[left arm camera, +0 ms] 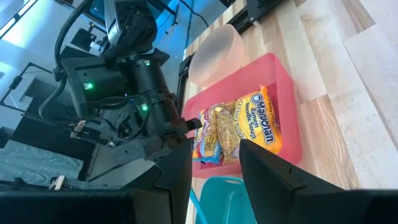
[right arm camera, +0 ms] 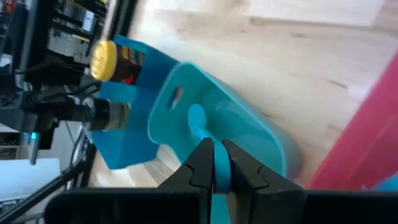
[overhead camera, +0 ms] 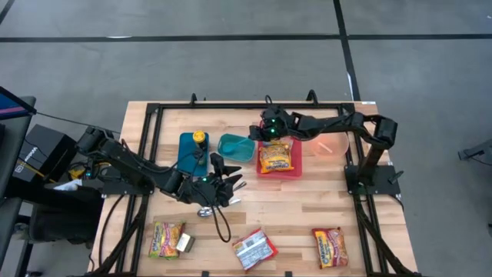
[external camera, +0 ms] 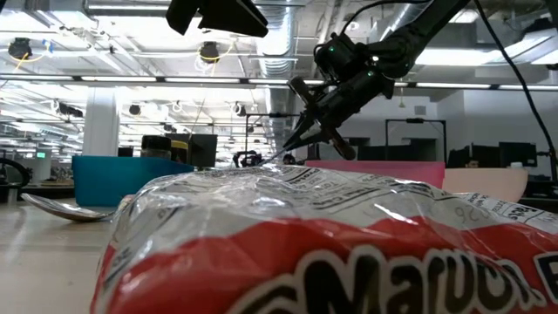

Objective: Pick & Place Food Item
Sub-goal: Put the blue baby spoon into the green bin

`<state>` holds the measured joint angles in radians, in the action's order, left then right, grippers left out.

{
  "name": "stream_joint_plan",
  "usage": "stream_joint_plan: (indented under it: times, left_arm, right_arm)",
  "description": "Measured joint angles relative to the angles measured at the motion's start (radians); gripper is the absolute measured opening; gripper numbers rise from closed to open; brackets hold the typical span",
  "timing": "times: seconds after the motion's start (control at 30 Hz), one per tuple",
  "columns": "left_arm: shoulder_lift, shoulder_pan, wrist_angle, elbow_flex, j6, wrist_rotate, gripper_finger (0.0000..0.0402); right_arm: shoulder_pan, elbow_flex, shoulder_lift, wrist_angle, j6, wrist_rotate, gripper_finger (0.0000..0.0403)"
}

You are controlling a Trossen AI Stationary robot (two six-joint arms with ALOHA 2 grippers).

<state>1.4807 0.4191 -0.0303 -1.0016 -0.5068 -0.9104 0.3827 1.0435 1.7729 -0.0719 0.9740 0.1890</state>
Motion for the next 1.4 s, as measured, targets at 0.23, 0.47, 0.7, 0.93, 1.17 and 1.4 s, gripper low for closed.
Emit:
stream_joint_plan:
  times: [0.23,0.47,0.7,0.93,1.17,1.4]
  left_arm:
    - [0.000,0.000,0.000,0.000,0.000,-0.001,0.0127]
    - [0.000,0.000,0.000,0.000,0.000,-0.001,0.0127]
    - [0.000,0.000,0.000,0.000,0.000,0.000,0.0127]
    - [0.000,0.000,0.000,0.000,0.000,-0.001,0.0127]
    - [0.000,0.000,0.000,0.000,0.000,0.000,0.0127]
    - [0.000,0.000,0.000,0.000,0.000,-0.001,0.0127]
  right_arm:
    - [-0.017,0.000,0.000,0.061,-0.011,-0.009,0.0017]
    - [-0.016,0.000,0.000,0.063,-0.016,-0.012,0.0033]
    - [-0.015,0.000,0.000,0.063,-0.016,-0.023,0.0043]
    - [-0.015,0.000,-0.001,0.063,-0.031,-0.038,0.0064]
    - [-0.015,0.000,-0.001,0.064,-0.047,-0.037,0.0086]
    - [-0.002,0.000,-0.001,0.092,-0.112,-0.034,0.0102]
